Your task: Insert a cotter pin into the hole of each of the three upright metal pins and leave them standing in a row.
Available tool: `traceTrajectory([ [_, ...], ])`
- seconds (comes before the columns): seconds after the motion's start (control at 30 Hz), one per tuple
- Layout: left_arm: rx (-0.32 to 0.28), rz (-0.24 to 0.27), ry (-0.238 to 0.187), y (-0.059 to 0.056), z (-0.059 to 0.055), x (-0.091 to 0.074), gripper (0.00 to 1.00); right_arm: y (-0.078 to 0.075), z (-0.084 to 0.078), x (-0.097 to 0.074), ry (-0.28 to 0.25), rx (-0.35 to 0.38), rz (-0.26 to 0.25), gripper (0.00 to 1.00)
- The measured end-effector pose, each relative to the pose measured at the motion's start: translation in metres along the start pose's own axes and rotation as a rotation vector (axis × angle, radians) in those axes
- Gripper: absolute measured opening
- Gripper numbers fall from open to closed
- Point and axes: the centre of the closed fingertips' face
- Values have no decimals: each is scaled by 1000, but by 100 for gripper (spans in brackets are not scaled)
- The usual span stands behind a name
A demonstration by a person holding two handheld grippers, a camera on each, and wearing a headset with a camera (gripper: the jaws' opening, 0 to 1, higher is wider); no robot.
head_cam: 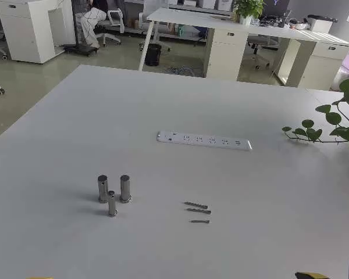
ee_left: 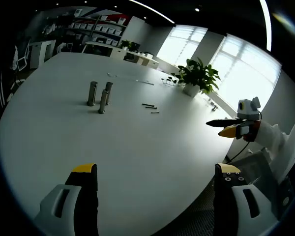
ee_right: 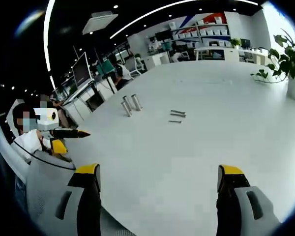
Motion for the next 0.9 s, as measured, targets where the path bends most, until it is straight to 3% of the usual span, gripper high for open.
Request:
traceTrajectory([
  [0.9,-4,-8,26,3,-3,3,99,4,-3,-1,13,-4,4,95],
])
Point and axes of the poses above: the centre of the closed fingertips' face, and the gripper's own axes: x roughly forward along the fingers, y roughly to its left, z roughly out of its top, and after that the axes turned 14 degrees about -z, right-handed
